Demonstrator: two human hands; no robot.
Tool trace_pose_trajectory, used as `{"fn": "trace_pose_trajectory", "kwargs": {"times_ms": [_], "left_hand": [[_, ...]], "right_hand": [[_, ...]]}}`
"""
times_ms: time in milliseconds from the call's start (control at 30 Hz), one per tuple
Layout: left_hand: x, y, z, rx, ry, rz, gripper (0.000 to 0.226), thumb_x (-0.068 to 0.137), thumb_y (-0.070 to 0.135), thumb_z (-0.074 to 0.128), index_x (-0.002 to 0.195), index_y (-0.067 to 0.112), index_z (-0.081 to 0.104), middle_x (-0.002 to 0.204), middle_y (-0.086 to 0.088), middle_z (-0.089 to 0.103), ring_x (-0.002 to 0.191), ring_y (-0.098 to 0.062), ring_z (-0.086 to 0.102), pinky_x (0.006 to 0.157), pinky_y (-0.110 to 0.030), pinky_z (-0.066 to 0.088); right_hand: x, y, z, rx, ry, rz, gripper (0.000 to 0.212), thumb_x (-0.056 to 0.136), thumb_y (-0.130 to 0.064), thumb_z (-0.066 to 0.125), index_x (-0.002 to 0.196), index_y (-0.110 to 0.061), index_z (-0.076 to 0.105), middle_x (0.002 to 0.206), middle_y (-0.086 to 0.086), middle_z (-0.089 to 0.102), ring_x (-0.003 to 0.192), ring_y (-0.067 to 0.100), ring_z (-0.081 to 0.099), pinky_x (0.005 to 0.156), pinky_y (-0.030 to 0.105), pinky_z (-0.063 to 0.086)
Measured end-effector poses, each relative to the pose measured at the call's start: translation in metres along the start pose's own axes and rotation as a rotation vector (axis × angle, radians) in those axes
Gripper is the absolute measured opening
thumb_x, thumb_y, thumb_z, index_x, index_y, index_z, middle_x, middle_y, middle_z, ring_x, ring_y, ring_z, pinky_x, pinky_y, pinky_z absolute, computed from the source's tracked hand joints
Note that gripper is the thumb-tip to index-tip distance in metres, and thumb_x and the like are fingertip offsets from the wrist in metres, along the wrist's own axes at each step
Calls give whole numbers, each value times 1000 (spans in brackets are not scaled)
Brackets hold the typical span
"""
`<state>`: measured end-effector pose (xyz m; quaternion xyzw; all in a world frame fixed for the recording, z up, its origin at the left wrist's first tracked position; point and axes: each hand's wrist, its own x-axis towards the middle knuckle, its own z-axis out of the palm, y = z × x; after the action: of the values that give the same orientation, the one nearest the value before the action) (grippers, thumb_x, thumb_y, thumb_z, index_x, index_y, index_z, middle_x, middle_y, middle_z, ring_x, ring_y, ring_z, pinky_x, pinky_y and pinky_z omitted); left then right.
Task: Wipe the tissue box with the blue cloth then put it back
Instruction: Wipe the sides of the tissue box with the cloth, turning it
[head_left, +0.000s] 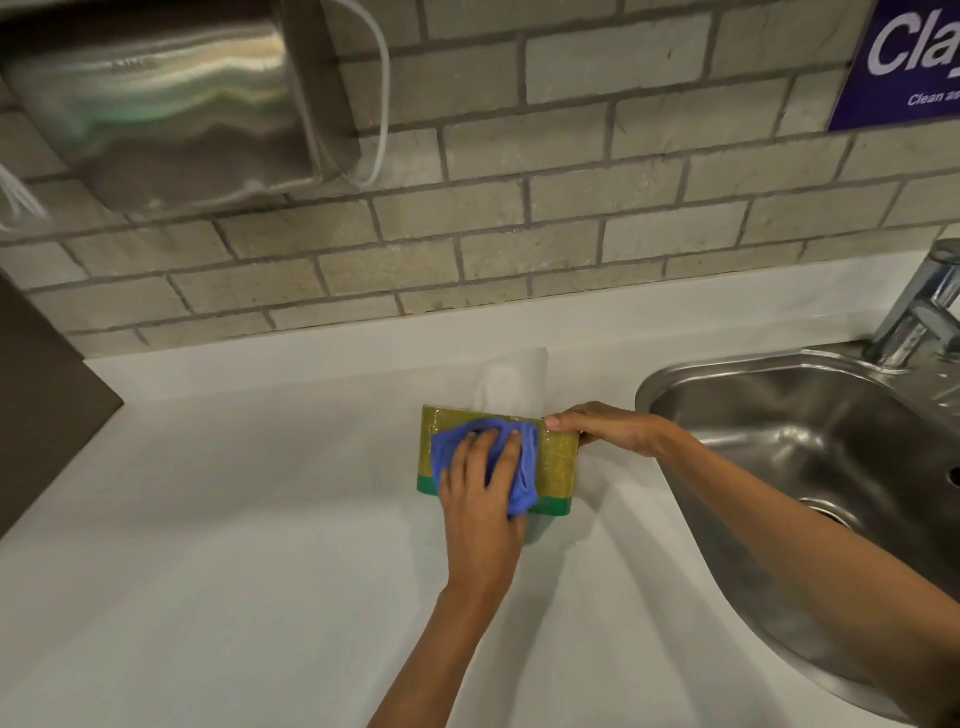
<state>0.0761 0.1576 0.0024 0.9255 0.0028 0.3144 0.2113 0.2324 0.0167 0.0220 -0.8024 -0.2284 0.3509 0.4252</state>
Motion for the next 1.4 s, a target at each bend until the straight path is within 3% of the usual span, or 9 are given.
{"fn": "trace_pose_trajectory", "kwargs": {"times_ms": [133,300,433,533,733,967,1133,1267,1400], "left_hand": [[-18,-19,-6,43,-59,202,69,55,-7,75,118,12,60,113,-17,67,116,-25,40,88,-55,48],[-7,-19,-13,-59,6,-76,55,61,-13,75,113,1,65,112,-23,64,107,-42,59,83,-56,53],[-2,4,-3,11,-12,110,62,51,-11,80,110,4,68,108,-20,68,106,-39,60,82,-52,53],[-18,-5,-4,33,-65,225,66,47,-10,81,110,8,69,109,-17,69,112,-28,46,81,-48,54],[-3,-9,-8,-65,25,-82,52,66,-8,74,115,4,65,112,-23,63,105,-39,58,85,-48,54],[-17,-1,0,-3,-76,219,62,50,-8,81,109,8,69,110,-18,68,110,-27,45,82,-47,53],[-10,-19,-10,-60,29,-68,54,59,-8,80,111,4,68,110,-22,64,101,-39,61,80,-47,56],[-5,2,3,-47,12,101,54,58,-5,77,110,5,68,108,-21,66,108,-31,51,81,-48,54],[-24,-12,-1,-7,-74,260,77,48,-8,81,117,16,58,111,-18,67,112,-29,46,83,-48,54]], "right_hand": [[0,1,-3,15,9,-12,59,69,-59,59,107,-15,65,102,0,66,100,16,59,91,22,44],[2,0,0,-8,-1,9,50,73,-59,56,104,-21,62,104,-3,65,104,15,58,91,22,42],[3,2,-2,4,32,-8,39,77,-54,54,97,-22,65,98,-2,66,99,16,59,89,22,44],[-1,4,-6,8,33,-15,50,69,-58,59,99,-19,66,100,0,67,101,17,59,92,24,43],[3,1,-2,-16,15,20,32,82,-49,54,96,-21,62,96,-5,63,98,14,57,92,25,41],[4,2,-4,2,45,30,46,81,-51,54,107,-14,64,111,6,66,111,21,57,104,32,41],[8,-8,-1,-27,22,52,53,83,-53,51,115,-12,61,116,4,63,109,19,56,100,26,40],[6,-5,-1,-1,22,38,45,86,-52,46,118,-23,58,125,7,60,117,21,53,106,33,40],[5,-5,-2,-4,13,46,53,85,-49,49,122,-13,58,126,9,60,118,22,53,107,34,39]]}}
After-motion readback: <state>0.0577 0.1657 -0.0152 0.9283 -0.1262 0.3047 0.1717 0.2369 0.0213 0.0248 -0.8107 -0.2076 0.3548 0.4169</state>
